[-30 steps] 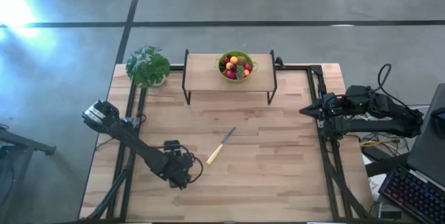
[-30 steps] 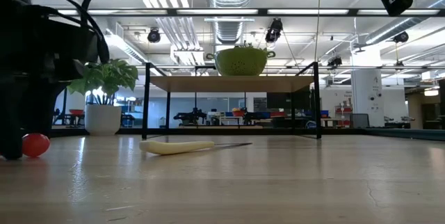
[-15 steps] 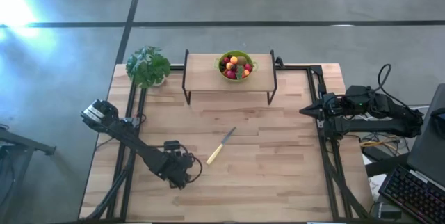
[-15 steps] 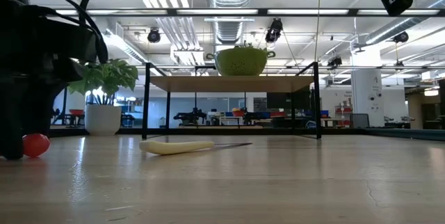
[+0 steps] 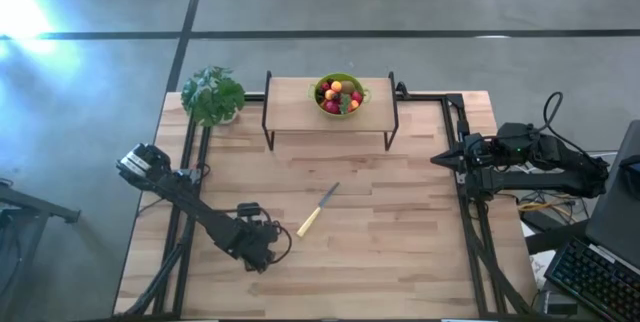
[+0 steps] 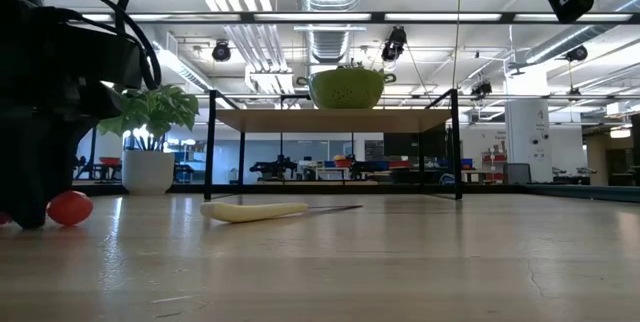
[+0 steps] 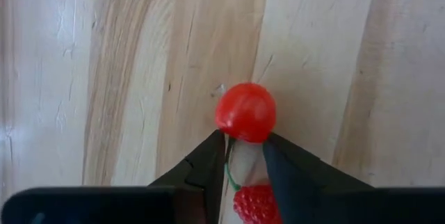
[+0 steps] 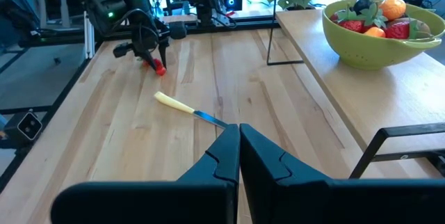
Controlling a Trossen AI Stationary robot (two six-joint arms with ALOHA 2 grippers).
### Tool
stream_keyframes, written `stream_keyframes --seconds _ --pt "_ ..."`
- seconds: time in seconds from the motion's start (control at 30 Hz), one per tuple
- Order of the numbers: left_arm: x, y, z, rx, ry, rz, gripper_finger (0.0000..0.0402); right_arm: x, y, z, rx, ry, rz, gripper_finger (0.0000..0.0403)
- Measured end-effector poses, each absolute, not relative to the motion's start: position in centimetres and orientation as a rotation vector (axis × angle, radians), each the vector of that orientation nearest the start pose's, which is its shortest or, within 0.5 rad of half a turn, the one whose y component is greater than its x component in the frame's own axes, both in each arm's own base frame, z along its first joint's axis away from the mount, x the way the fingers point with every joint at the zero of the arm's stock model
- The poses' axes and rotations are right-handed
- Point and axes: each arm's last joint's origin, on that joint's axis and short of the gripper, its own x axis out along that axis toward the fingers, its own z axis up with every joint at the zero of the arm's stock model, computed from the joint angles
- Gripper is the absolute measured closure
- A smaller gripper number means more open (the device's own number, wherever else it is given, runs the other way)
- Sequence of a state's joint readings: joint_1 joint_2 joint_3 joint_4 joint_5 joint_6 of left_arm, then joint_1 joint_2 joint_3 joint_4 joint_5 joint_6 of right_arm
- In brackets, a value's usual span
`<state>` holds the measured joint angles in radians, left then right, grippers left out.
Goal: Pick & Place Fruit
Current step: Put the red cherry into the strainer bowl
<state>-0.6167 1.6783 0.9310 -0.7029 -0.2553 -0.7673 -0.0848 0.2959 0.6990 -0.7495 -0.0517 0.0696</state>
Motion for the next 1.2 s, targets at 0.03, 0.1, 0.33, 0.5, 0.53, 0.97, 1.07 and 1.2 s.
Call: stream_keyframes --seconds 0.03,0.1,0.33,0.5,0.53,0.97,1.07,1.2 --pt "23.3 -15.6 14.8 -0.034 1.309 0.217 0.0293 6.0 -0.4 29.9 0.093 0.345 -0.045 0.0394" --pt "23.3 -15.6 14.8 -0.033 1.306 0.218 0.0297 6.0 -0.4 29.9 0.093 0.345 -0.045 0.0394" --pt "23.5 -15.7 14.9 -0.016 1.299 0.202 0.0318 6.0 -0.4 29.9 0.093 0.345 -0.045 0.0394" --pt "24.5 -16.1 16.0 0.050 1.223 0.182 0.0342 6.0 -0.4 29.9 0.093 0.344 -0.045 0.0394" --pt "24.6 -16.2 16.2 0.058 1.218 0.171 0.0350 6.0 -0.4 29.9 0.093 0.345 -0.045 0.0394" --pt "24.7 -16.4 16.5 0.060 1.220 0.150 0.0397 6.0 -0.4 29.9 0.092 0.345 -0.045 0.0394" --pt "24.8 -16.4 16.6 0.033 1.217 0.162 0.0385 6.0 -0.4 29.9 0.093 0.345 -0.045 0.0394" --pt "25.0 -16.7 17.2 -0.009 1.203 0.172 0.0357 6.0 -0.4 29.9 0.093 0.345 -0.045 0.0394"
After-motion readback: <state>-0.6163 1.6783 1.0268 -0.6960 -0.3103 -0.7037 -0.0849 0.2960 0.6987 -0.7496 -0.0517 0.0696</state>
